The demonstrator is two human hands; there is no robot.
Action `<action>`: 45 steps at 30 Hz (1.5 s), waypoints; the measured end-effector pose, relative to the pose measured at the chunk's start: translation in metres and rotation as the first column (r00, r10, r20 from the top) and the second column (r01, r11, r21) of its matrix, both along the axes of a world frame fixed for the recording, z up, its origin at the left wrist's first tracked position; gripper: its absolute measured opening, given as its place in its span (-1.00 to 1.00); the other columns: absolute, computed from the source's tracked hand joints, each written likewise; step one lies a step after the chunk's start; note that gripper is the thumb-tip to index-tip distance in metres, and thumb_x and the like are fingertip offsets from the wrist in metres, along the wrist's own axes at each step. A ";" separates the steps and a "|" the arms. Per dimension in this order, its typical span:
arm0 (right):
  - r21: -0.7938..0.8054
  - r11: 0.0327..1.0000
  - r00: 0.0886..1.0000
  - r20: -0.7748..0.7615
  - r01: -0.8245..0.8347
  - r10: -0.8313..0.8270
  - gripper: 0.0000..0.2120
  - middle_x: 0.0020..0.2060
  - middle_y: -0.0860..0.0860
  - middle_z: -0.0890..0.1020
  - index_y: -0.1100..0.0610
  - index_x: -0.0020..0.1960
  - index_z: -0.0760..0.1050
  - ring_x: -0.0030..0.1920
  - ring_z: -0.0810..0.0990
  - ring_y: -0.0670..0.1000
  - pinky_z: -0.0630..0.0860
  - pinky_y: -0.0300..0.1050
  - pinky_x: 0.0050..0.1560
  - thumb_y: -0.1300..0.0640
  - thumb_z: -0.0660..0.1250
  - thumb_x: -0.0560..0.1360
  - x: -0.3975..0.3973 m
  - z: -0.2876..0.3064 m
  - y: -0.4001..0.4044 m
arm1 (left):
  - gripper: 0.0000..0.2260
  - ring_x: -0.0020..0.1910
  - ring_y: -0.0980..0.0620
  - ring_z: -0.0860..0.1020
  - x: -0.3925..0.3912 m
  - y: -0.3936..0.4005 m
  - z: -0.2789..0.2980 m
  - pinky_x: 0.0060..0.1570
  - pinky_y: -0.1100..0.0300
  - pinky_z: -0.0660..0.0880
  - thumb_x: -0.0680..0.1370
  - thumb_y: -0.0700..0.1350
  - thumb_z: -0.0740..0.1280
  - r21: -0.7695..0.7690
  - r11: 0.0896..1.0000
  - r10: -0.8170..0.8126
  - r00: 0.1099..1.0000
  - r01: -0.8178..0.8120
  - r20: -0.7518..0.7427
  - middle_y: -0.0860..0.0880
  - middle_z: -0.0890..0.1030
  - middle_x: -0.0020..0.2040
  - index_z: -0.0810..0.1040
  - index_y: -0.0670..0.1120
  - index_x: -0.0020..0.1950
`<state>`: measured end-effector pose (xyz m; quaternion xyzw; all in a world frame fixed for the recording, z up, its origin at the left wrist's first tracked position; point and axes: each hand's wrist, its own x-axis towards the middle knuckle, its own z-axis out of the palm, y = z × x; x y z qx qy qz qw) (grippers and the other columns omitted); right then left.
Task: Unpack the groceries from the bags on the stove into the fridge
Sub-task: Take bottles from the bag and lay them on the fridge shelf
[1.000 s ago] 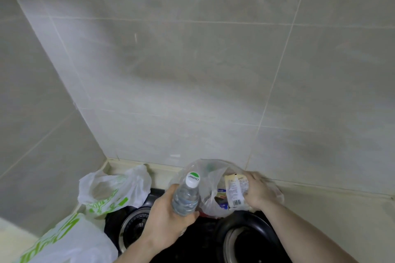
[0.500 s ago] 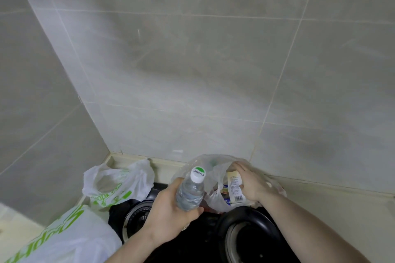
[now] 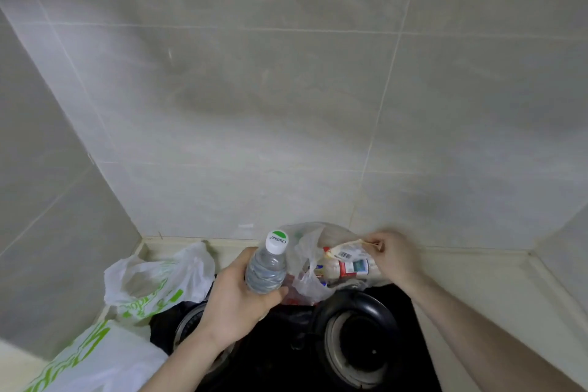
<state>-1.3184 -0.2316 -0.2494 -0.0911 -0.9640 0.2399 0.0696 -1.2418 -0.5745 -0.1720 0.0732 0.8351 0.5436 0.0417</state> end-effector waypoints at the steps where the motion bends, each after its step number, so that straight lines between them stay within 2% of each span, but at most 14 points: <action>1: -0.013 0.999 0.996 -0.078 0.035 -0.036 -0.97 -0.15 -0.06 0.67 -0.07 -0.07 0.72 -0.13 0.64 0.02 0.52 -0.07 -0.11 0.01 0.50 0.51 0.019 0.018 0.004 | -0.62 -0.12 0.02 0.69 0.004 0.003 0.003 -0.11 0.14 0.63 0.38 -0.16 0.62 0.015 1.000 -0.009 1.000 0.010 -0.008 0.04 0.72 -0.10 0.59 0.09 0.10; 3: -0.043 0.991 0.968 -0.215 0.125 -0.131 -0.98 -0.18 -0.08 0.65 -0.02 -0.10 0.72 -0.19 0.60 -0.02 0.48 -0.10 -0.14 0.05 0.53 0.49 0.060 0.045 0.013 | -0.60 -0.13 0.02 0.69 0.015 0.009 0.010 -0.15 0.24 0.61 0.36 -0.21 0.63 0.043 0.998 -0.048 0.999 0.049 -0.024 0.04 0.73 -0.09 0.62 0.08 0.10; 6: -0.087 0.973 0.925 -0.301 0.214 -0.230 -0.98 -0.19 -0.07 0.67 0.00 -0.10 0.71 -0.19 0.61 -0.02 0.52 -0.08 -0.12 0.08 0.54 0.48 0.128 0.075 0.025 | -0.61 -0.15 0.06 0.69 0.033 0.023 0.020 -0.16 0.28 0.59 0.35 -0.20 0.66 0.060 0.988 -0.142 0.989 0.144 -0.039 0.03 0.74 -0.10 0.65 0.08 0.09; 10: -0.110 0.953 0.915 -0.268 0.282 -0.302 -0.97 -0.20 -0.10 0.65 -0.02 -0.10 0.70 -0.19 0.61 -0.01 0.55 -0.01 -0.11 0.09 0.54 0.48 0.221 0.095 0.041 | -0.59 -0.13 -0.04 0.71 0.058 0.054 0.024 -0.11 0.10 0.63 0.35 -0.18 0.66 0.044 0.954 -0.294 0.955 0.295 -0.029 -0.02 0.74 -0.10 0.65 0.07 0.13; 14: -0.129 0.937 0.919 -0.193 0.324 -0.344 -0.92 -0.24 -0.18 0.62 -0.09 -0.13 0.69 -0.21 0.58 -0.13 0.54 -0.07 -0.14 0.08 0.54 0.48 0.310 0.099 0.051 | -0.54 -0.11 -0.03 0.71 0.090 0.094 0.026 -0.13 0.20 0.64 0.32 -0.19 0.68 0.030 0.907 -0.418 0.907 0.420 -0.056 0.01 0.74 -0.07 0.65 0.15 0.11; 18: -0.182 0.900 0.887 -0.178 0.396 -0.427 -0.90 -0.25 -0.19 0.62 -0.11 -0.13 0.71 -0.21 0.58 -0.10 0.49 -0.18 -0.17 0.09 0.56 0.47 0.386 0.093 0.061 | -0.59 -0.05 -0.09 0.70 0.119 0.133 0.027 0.00 -0.07 0.65 0.28 -0.12 0.69 -0.031 0.839 -0.544 0.836 0.543 -0.076 -0.06 0.72 -0.06 0.64 0.12 0.02; 22: -0.266 0.820 0.812 -0.170 0.508 -0.558 -0.87 -0.28 -0.17 0.63 -0.12 -0.15 0.71 -0.22 0.59 -0.07 0.45 -0.26 -0.21 0.11 0.59 0.44 0.457 0.083 0.075 | -0.58 -0.01 0.14 0.64 0.153 0.181 0.034 -0.02 0.15 0.57 0.25 -0.14 0.71 -0.083 0.785 -0.618 0.770 0.613 -0.156 0.09 0.64 0.00 0.65 0.05 0.02; 25: -0.295 0.763 0.761 -0.149 0.575 -0.632 -0.86 -0.28 -0.16 0.63 -0.12 -0.17 0.71 -0.23 0.58 -0.07 0.43 -0.29 -0.24 0.11 0.58 0.45 0.512 0.082 0.088 | -0.60 -0.10 0.14 0.66 0.189 0.229 0.036 -0.07 0.15 0.58 0.26 -0.18 0.70 -0.070 0.733 -0.679 0.722 0.676 -0.133 0.05 0.63 -0.03 0.64 0.09 -0.03; 28: -0.292 0.705 0.706 -0.121 0.646 -0.698 -0.81 -0.27 -0.19 0.65 -0.19 -0.21 0.66 -0.22 0.58 -0.10 0.42 -0.32 -0.25 0.08 0.57 0.45 0.571 0.084 0.103 | -0.60 -0.13 0.11 0.65 0.232 0.278 0.034 -0.15 0.28 0.55 0.24 -0.17 0.70 -0.073 0.654 -0.754 0.642 0.753 -0.139 0.07 0.61 -0.07 0.62 0.12 -0.07; 31: -0.293 0.614 0.609 -0.119 0.733 -0.784 -0.83 -0.29 -0.18 0.65 -0.22 -0.21 0.65 -0.26 0.57 -0.08 0.52 -0.17 -0.21 0.02 0.58 0.44 0.629 0.089 0.119 | -0.55 -0.09 0.15 0.64 0.281 0.324 0.037 -0.19 0.44 0.49 0.21 -0.18 0.72 -0.072 0.558 -0.827 0.546 0.827 -0.137 0.09 0.61 -0.05 0.62 0.11 -0.05; 33: -0.293 0.553 0.543 -0.124 0.780 -0.831 -0.90 -0.32 -0.12 0.64 -0.17 -0.18 0.69 -0.27 0.57 -0.05 0.50 -0.18 -0.23 0.00 0.58 0.44 0.667 0.094 0.127 | -0.55 -0.11 0.18 0.64 0.314 0.353 0.040 -0.21 0.47 0.48 0.20 -0.19 0.72 -0.046 0.499 -0.862 0.489 0.866 -0.134 0.11 0.61 -0.05 0.63 0.14 -0.07; 37: -0.286 0.447 0.419 -0.155 0.848 -0.894 -0.94 -0.36 -0.10 0.62 -0.13 -0.13 0.72 -0.29 0.56 -0.08 0.44 -0.25 -0.27 -0.03 0.59 0.43 0.739 0.105 0.140 | -0.49 -0.16 0.16 0.64 0.380 0.411 0.044 -0.24 0.34 0.55 0.22 -0.15 0.72 -0.015 0.370 -0.920 0.364 0.929 -0.146 0.15 0.60 -0.08 0.58 0.31 -0.07; 41: -0.321 0.298 0.254 -0.173 0.899 -0.952 -0.94 -0.36 -0.13 0.62 -0.12 -0.14 0.72 -0.31 0.54 -0.09 0.37 -0.33 -0.30 0.01 0.58 0.45 0.806 0.115 0.144 | -0.49 -0.09 0.15 0.69 0.444 0.466 0.047 -0.23 0.28 0.60 0.24 -0.18 0.72 0.049 0.207 -0.976 0.210 0.977 -0.065 0.15 0.70 -0.04 0.62 0.21 0.03; 45: -0.356 0.087 0.036 -0.148 0.931 -0.988 -0.94 -0.33 -0.30 0.61 -0.14 -0.15 0.71 -0.31 0.54 -0.16 0.38 -0.31 -0.31 0.01 0.57 0.47 0.861 0.122 0.137 | -0.40 -0.04 0.40 0.61 0.507 0.513 0.051 -0.09 0.30 0.52 0.25 -0.11 0.71 0.042 -0.016 -0.997 -0.012 0.999 -0.074 0.42 0.62 0.01 0.51 0.28 0.11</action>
